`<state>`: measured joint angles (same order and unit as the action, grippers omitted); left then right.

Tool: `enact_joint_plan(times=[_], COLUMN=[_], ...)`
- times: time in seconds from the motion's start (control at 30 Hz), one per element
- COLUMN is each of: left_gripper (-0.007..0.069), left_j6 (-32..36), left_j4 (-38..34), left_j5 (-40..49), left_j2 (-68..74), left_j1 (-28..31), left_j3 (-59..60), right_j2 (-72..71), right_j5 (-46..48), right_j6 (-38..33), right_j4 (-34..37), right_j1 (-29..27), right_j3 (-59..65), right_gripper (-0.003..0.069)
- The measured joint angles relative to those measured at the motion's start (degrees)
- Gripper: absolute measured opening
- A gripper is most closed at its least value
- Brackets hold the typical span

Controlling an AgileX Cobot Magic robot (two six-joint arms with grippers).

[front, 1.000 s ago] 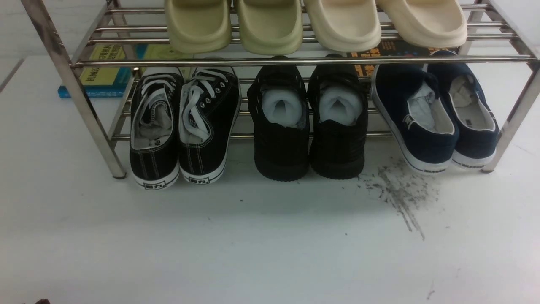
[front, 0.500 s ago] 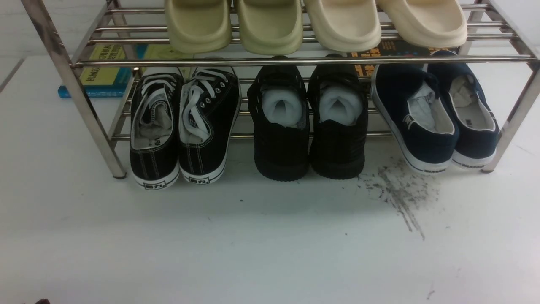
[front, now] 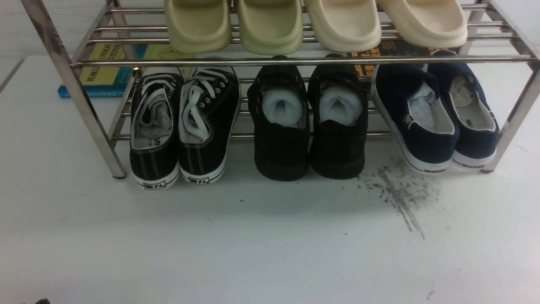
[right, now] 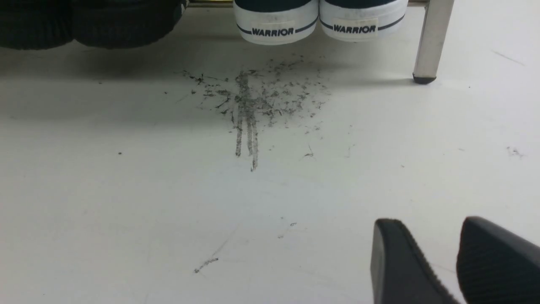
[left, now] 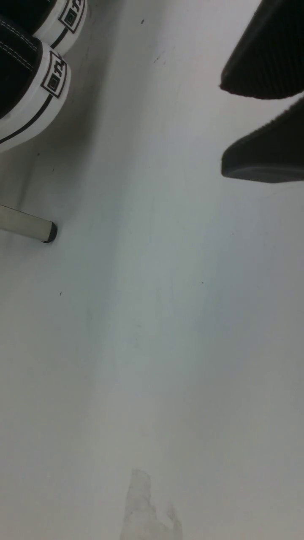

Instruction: Take the shoes off the shelf with your hand on the white table.

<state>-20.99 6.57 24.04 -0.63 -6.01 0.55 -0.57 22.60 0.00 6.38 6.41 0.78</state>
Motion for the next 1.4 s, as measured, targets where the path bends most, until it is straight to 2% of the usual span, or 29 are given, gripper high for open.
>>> enact_joint_plan(times=[0.13,0.17,0.27,0.37,0.47,0.67,0.77,0.87,0.93,1.03,1.17,1.2,1.23,1.4], left_gripper=[0.024,0.024,0.024,0.024,0.024,0.024,0.024,0.024,0.024,0.024,0.024,0.024,0.024,0.024], left_j6=[0.0,0.0,0.0,0.0,0.0,0.0,0.0,0.0,0.0,0.0,0.0,0.0,0.0,0.0], left_j4=[0.0,0.0,0.0,0.0,0.0,0.0,0.0,0.0,0.0,0.0,0.0,0.0,0.0,0.0], left_j5=[0.0,0.0,0.0,0.0,0.0,0.0,0.0,0.0,0.0,0.0,0.0,0.0,0.0,0.0], left_j2=[0.0,0.0,0.0,0.0,0.0,0.0,0.0,0.0,0.0,0.0,0.0,0.0,0.0,0.0], left_j1=[0.0,0.0,0.0,0.0,0.0,0.0,0.0,0.0,0.0,0.0,0.0,0.0,0.0,0.0], left_j3=[0.0,0.0,0.0,0.0,0.0,0.0,0.0,0.0,0.0,0.0,0.0,0.0,0.0,0.0], right_j2=[0.0,0.0,0.0,0.0,0.0,0.0,0.0,0.36,3.21,9.03,21.99,21.99,28.85,46.91], right_j5=[0.0,0.13,0.79,0.9,0.9,2.59,5.17,5.44,6.24,9.6,21.47,21.47,26.89,34.37], right_j6=[2.8,6.25,11.38,13.25,13.66,12.93,10.91,8.47,6.44,6.1,8.43,8.43,10.11,11.2], right_j4=[4.71,10.76,21.22,28.52,32.44,35.04,34.81,32.48,27.82,20.14,7.9,7.9,3.54,0.48], right_j1=[0.0,0.0,0.0,0.0,0.0,0.0,0.0,0.0,0.0,0.0,0.0,0.0,0.0,0.0], right_j3=[0.0,0.0,0.06,0.37,0.47,0.39,-1.72,-7.0,-13.3,-20.01,-28.46,-28.46,-31.64,-40.76], right_gripper=[0.0237,0.0237,0.0237,0.0237,0.0237,0.0237,0.0221,0.0164,0.0075,-0.0003,-0.0006,-0.0006,-0.0001,0.0006])
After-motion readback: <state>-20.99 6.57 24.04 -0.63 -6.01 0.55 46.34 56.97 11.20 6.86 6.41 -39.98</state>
